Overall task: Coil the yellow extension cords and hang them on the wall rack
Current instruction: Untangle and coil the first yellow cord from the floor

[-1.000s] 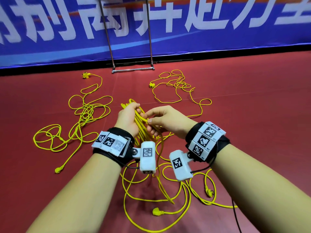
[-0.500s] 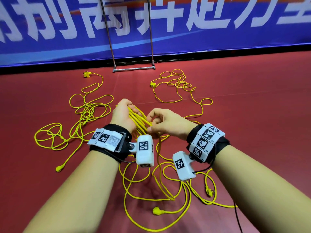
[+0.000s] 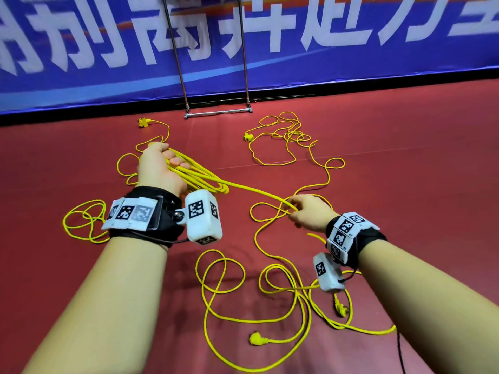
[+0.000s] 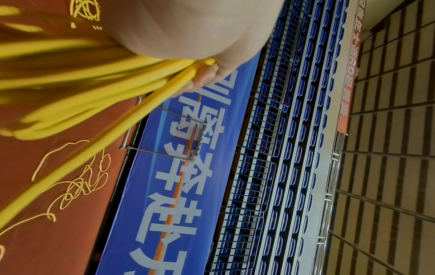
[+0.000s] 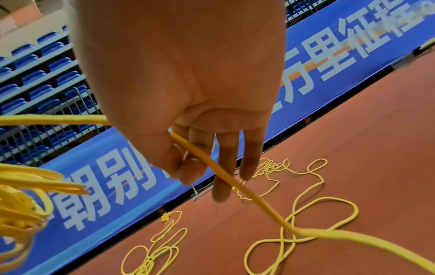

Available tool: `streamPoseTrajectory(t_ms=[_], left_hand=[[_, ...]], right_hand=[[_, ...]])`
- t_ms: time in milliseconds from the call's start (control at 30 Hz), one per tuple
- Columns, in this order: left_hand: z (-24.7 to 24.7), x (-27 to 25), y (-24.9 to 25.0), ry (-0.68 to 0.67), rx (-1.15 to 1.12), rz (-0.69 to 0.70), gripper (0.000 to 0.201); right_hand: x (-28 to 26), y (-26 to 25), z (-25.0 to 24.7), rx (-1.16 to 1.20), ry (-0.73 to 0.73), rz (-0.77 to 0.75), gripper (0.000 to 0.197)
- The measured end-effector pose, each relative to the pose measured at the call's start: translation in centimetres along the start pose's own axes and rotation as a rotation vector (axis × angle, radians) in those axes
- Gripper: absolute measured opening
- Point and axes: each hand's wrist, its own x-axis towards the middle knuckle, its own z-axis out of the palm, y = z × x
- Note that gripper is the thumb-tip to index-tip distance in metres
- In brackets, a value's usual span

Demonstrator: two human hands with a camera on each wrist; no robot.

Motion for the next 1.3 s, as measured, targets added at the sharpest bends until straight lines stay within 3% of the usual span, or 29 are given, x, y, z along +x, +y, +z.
streamPoseTrajectory(t_ms=[133, 300, 500, 700, 800, 967, 1033, 1133, 1300], left_hand=[[0.2, -0.1, 1.1, 0.000, -0.028, 0.018, 0.033], [-0.1, 0.0, 0.9, -0.062, 0.057, 0.008, 0.032], [-0.7, 0.4, 0.0, -0.059, 0.124, -0.031, 0.029], [-0.6, 0.4, -0.5, -0.049, 0.199, -0.006, 0.027], [-0.3, 0.0, -1.0, -0.058, 0.229, -0.004, 0.028], [0.3, -0.5, -2.3, -0.090, 0.299, -0.011, 0.031], [0.5, -0.6, -2.9, -0.100, 0.333, -0.009, 0.032], [0.6, -0.7, -3.8, -0.134, 0.365, -0.041, 0.029], [1.2, -1.4, -4.9, -0.220, 0.414, -0.104, 0.025]], right_hand=[[-0.5, 2.1, 0.1, -0.088, -0.030, 0.130, 0.009], [-0.8, 2.8, 0.5, -0.075, -0.077, 0.181, 0.042], [-0.7, 2.4, -0.2, -0.154, -0.035, 0.242, 0.040], [-0.8, 1.2, -0.5, 0.056, -0.073, 0.224, 0.038], [-0.4, 0.6, -0.8, 0.073, 0.019, 0.206, 0.042], [0.4, -0.5, -1.3, 0.290, 0.232, 0.208, 0.020], [0.7, -1.4, -1.3, 0.515, 0.255, 0.220, 0.016], [0.8, -3.3, -1.8, 0.918, 0.206, 0.297, 0.015], [0.7, -5.6, -2.6, 1.252, 0.053, 0.321, 0.028]])
